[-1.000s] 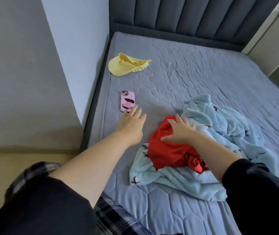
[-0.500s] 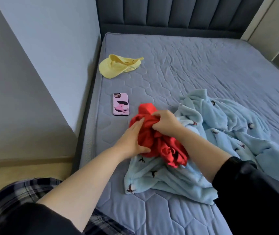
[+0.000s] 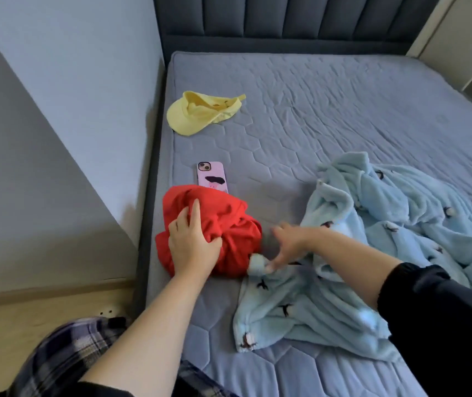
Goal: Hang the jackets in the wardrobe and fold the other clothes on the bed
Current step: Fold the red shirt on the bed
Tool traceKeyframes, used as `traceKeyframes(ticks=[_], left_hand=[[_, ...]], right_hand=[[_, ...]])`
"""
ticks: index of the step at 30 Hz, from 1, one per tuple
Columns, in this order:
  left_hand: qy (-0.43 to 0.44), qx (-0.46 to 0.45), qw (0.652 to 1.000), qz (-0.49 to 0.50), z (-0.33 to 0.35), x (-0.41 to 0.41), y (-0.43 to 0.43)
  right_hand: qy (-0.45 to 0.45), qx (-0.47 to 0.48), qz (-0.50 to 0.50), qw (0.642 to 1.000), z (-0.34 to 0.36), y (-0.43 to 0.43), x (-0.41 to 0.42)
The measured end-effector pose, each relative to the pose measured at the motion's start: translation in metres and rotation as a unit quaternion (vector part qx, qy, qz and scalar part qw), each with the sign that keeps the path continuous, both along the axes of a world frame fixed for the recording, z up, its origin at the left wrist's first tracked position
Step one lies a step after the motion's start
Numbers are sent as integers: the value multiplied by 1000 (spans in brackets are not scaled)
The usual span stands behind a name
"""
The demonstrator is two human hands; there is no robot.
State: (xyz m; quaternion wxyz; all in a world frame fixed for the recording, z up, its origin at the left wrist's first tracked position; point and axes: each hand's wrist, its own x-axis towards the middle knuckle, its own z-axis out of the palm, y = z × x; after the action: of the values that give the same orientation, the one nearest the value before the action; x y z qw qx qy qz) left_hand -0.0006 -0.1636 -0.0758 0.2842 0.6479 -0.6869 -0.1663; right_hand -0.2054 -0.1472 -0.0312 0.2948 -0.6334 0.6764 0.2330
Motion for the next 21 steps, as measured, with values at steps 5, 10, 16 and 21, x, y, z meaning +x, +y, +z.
traceKeyframes(ticks=[5,10,16,21], left_hand=[[-257,-35,947,-188,-36,-22,24],[-351,-82,903,-235,-31,-36,33],[-293,-86,891,-337,-7,-73,47],[-114,-94,915,-374,17,-123,60]], right_hand=[[166,-11,111,980,-74,64,-4],[270,-185,125,937,-72,52,-55],[417,-171,22,892,-43,53,-150],[479,-100,-117,864,-10,92,-225]])
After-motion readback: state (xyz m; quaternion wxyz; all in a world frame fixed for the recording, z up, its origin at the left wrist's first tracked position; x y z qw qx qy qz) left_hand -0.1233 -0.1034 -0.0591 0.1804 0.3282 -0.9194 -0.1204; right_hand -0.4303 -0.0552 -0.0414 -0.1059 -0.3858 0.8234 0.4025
